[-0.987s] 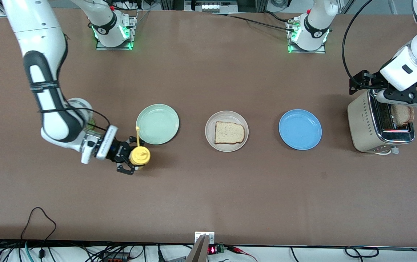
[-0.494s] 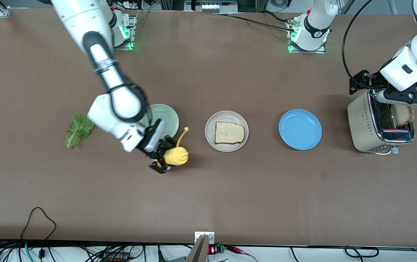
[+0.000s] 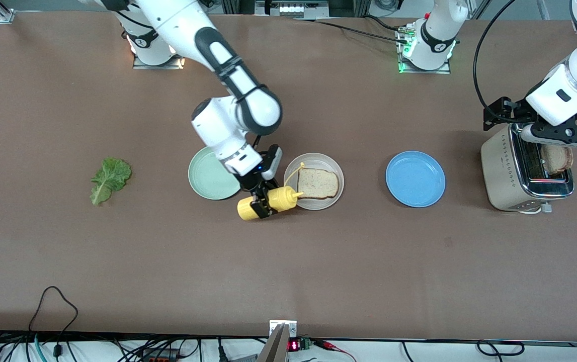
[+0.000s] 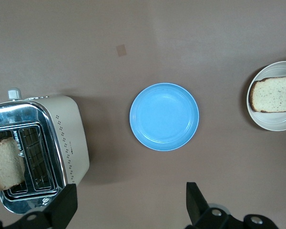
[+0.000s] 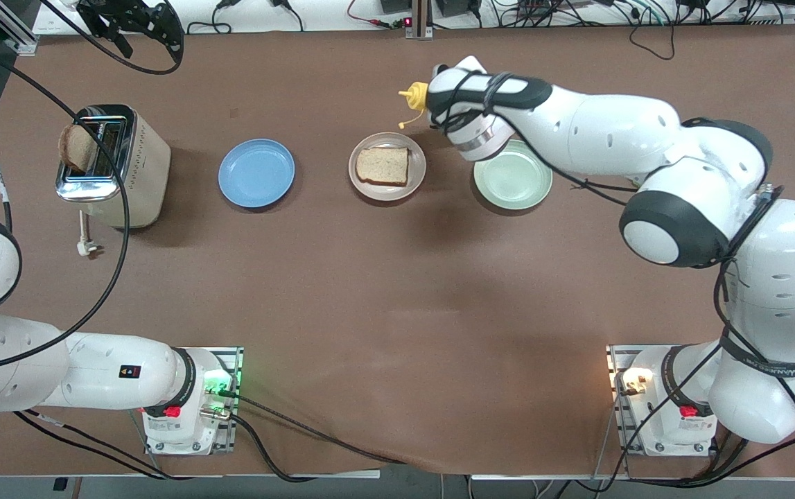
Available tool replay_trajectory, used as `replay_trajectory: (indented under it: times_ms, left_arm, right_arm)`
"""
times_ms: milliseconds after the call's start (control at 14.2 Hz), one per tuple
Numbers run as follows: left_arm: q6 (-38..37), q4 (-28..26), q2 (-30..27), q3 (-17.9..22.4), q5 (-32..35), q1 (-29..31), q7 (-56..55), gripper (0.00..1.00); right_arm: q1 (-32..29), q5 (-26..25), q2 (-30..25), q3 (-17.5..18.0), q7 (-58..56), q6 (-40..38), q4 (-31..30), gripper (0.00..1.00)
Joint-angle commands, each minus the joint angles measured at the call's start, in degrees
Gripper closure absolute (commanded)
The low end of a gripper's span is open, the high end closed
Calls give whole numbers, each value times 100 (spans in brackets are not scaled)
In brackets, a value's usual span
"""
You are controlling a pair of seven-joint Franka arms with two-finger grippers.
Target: Make sandwich in beige plate with both arms
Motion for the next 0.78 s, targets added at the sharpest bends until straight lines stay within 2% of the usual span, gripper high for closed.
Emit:
replay_trajectory:
  times_ms: [0,141,353,423,564,705]
  left_arm:
    - [-104,74,-30,6,-7,-12,-7,0]
    - [-104,74,-30,6,-7,-12,-7,0]
    - [-95,83,-30,6,-7,-12,-25,0]
    - [-104,83,-30,6,-7,-20,-42,0]
    - [-95,92,-30,6,-7,-21,-42,0]
    - [-95,92,-12,6,-7,-21,-42,0]
  right_arm:
    - [425,-902,339,-141,-247,1104,270,67]
    - [829,-1098,410,-614,-308,1168,252,67]
    - [1821,-1160,725,-1817,-335,1151,208,67]
    - [1998,-1160,901,-2056,-335,1142,217,67]
    - [2123,-1213,1034,-2321,-526,994,217,67]
    - [2184,-1213,1087,-2330,-624,957,173,67]
